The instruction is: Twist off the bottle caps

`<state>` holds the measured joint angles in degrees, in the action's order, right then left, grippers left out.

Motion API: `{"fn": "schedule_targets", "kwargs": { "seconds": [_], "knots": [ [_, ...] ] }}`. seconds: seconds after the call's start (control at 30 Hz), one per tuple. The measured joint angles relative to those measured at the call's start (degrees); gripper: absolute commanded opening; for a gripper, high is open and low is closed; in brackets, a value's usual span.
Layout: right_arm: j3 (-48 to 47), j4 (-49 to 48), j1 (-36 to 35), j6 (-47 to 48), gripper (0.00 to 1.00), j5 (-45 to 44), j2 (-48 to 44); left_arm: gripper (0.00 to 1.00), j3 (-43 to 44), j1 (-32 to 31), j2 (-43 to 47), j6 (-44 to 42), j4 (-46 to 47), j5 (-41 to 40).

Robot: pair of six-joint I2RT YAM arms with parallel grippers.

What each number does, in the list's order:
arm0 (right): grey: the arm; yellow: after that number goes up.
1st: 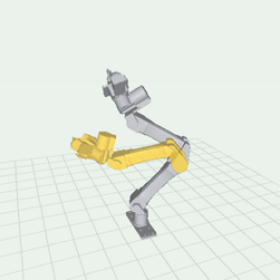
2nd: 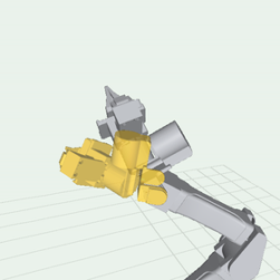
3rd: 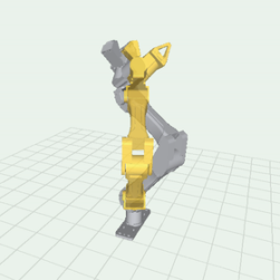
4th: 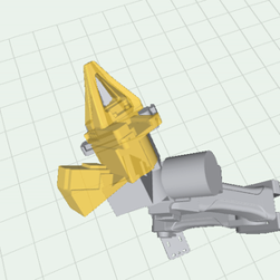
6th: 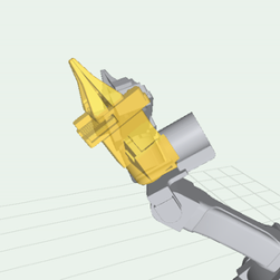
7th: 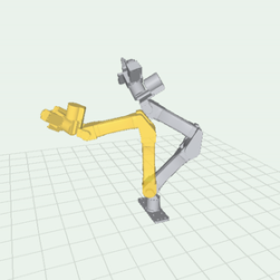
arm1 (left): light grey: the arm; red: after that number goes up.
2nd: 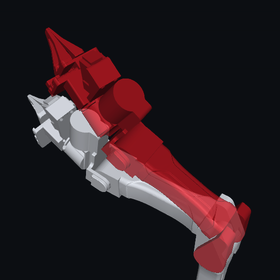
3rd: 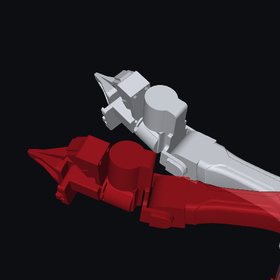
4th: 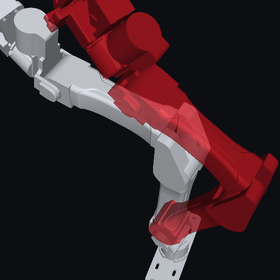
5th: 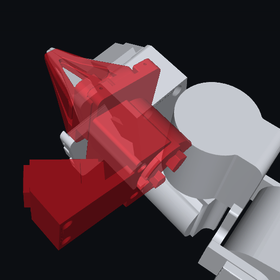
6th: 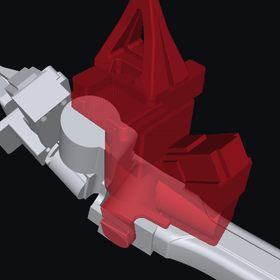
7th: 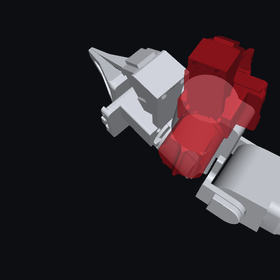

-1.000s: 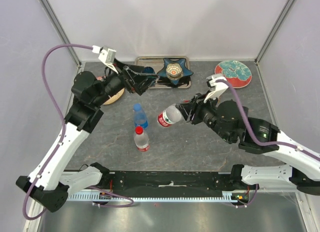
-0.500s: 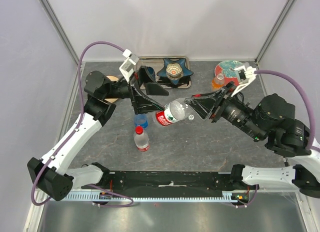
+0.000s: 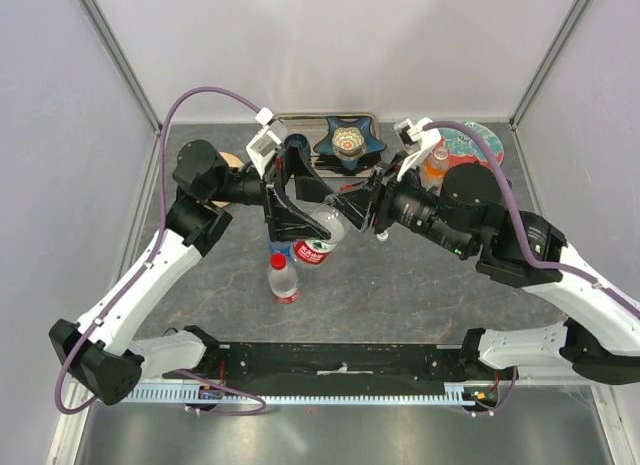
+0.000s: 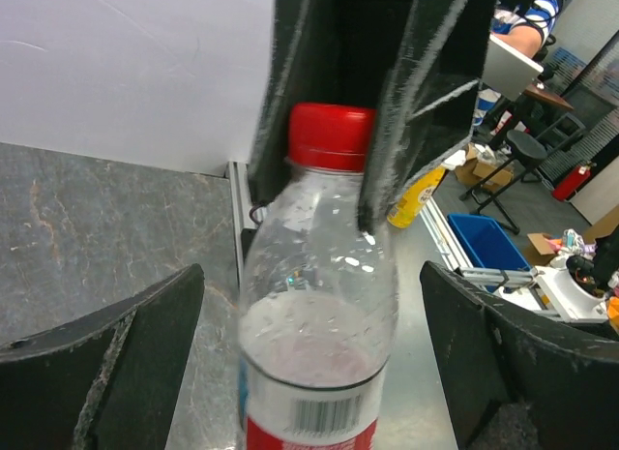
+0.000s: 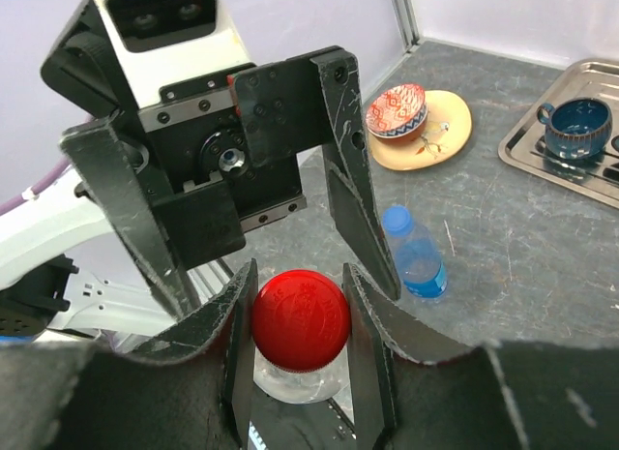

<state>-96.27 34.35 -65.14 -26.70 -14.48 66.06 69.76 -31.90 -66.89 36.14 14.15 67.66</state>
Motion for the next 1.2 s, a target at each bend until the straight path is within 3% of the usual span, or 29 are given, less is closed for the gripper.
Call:
{"fn": "schedule_targets", "kwargs": {
  "seconds": [0.43, 1.2],
  "knots": [
    [0.9, -4.0, 3.2, 0.0, 0.00, 2.3, -0.6, 0.99, -6.0, -1.6, 2.4, -3.2, -1.9, -0.1],
    [2.8, -6.5, 3.5, 0.0, 0.00, 3.6, -0.7, 0.95, -6.1, -2.9, 2.5, -3.9, -1.6, -2.7]
  ]
}}
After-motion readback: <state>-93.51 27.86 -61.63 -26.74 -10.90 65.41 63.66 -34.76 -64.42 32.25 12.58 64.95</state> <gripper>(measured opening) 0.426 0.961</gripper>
